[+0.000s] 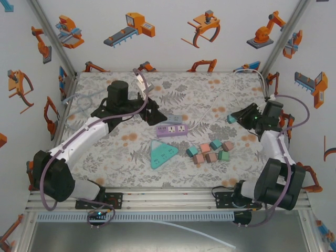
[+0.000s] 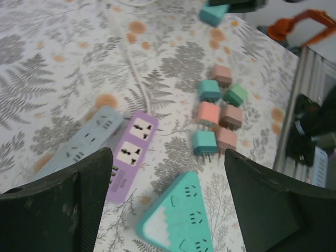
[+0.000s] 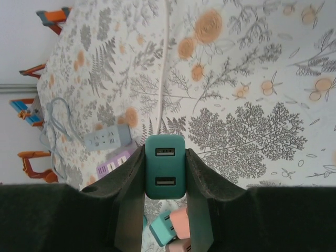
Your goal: Pull the plug off the socket
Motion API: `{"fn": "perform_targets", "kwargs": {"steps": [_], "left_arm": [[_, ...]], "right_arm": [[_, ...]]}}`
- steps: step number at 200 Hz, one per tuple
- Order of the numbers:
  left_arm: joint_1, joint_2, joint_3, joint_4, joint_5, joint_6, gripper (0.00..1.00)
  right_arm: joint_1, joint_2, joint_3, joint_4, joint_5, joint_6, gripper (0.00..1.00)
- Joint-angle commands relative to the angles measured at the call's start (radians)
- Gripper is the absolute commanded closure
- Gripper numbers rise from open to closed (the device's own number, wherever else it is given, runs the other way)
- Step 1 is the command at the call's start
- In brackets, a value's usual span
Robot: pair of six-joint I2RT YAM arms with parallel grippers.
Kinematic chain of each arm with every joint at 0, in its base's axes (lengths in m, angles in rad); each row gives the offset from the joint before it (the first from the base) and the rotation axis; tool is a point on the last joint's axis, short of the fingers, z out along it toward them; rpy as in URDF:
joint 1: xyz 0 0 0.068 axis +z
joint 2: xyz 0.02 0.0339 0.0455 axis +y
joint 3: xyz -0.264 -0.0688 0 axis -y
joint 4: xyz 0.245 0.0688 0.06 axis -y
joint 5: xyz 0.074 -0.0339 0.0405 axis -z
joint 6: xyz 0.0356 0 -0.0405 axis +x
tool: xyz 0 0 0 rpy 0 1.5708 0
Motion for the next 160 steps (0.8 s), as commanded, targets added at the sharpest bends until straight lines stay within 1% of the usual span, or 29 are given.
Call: {"fn": "perform_targets", "kwargs": {"steps": [1, 25, 63, 78, 100, 115, 160], "left_arm": [[-0.039, -0.052, -0.014, -0.067, 0.141, 0.159, 0.16], [-0.059, -0.072, -0.038, -0.077, 0.157, 0.194, 0.13], [-0.065, -0.052, -0.033, -0.065, 0.173, 0.202, 0.0], [-0.066, -0.038, -0.025, -0.061, 0.175, 0.198, 0.03], [-0.07, -0.028, -0.023, -0.055, 0.169, 0.195, 0.03], [-0.072, -0.028, -0.026, -0.055, 0.134, 0.194, 0.03], [-0.073, -0.039, -0.032, -0.085, -0.039, 0.194, 0.03]], "right_arm": [[0.001, 0.039, -0.065, 0.133, -0.072, 0.027, 0.91], [0.001, 0.091, -0.115, 0.165, -0.099, 0.007, 0.89], [0.005, 0.151, -0.178, 0.196, -0.125, -0.021, 0.87], [0.006, 0.163, -0.185, 0.178, -0.117, -0.042, 0.85], [0.018, 0.177, -0.187, 0.146, -0.097, -0.073, 0.78], [0.029, 0.181, -0.181, 0.113, -0.074, -0.104, 0.72], [0.044, 0.161, -0.159, 0.008, 0.015, -0.177, 0.63]]}}
